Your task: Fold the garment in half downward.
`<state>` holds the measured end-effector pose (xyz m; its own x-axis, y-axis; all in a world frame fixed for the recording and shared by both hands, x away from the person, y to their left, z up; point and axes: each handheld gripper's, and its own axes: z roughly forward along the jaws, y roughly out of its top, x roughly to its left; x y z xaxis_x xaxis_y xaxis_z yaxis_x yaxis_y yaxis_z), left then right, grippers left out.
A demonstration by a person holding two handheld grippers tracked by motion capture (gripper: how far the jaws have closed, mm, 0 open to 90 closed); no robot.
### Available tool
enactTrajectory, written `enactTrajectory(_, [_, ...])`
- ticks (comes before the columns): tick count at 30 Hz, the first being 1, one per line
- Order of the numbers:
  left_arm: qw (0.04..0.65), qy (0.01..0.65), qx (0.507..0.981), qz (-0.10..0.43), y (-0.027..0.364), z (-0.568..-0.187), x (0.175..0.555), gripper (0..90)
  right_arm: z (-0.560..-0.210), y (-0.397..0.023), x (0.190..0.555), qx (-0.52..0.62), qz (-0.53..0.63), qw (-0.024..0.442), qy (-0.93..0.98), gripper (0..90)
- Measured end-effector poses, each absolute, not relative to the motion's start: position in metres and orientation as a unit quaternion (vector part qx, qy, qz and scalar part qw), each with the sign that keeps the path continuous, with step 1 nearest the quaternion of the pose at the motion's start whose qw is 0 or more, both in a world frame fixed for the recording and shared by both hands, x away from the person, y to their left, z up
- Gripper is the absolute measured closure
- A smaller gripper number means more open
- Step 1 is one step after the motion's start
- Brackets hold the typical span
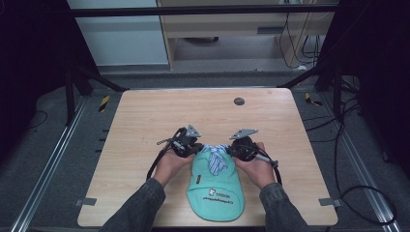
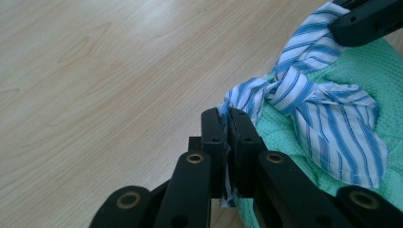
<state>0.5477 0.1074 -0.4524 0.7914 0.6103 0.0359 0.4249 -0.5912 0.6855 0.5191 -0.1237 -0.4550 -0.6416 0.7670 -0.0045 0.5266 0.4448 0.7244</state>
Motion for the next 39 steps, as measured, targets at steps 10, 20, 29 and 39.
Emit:
enactTrajectory(10, [0.35, 0.284, 0.88, 0.149, 0.106, -0.435, 0.544, 86.6, -0.442, -0.124, 0.514, 0.379, 0.363, 0.185, 0.831, 84.3])
enactTrajectory(20, [0.343, 0.271, 0.886, 0.155, 0.101, -0.429, 0.54, 86.6, -0.437, -0.127, 0.509, 0.37, 0.356, 0.196, 0.835, 84.3])
enactTrajectory(29, [0.35, 0.268, 0.884, 0.157, 0.105, -0.419, 0.542, 86.7, -0.43, -0.127, 0.509, 0.358, 0.361, 0.205, 0.836, 84.4])
enactTrajectory(39, [0.351, 0.265, 0.883, 0.162, 0.112, -0.405, 0.551, 86.7, -0.418, -0.121, 0.517, 0.345, 0.36, 0.212, 0.841, 84.3])
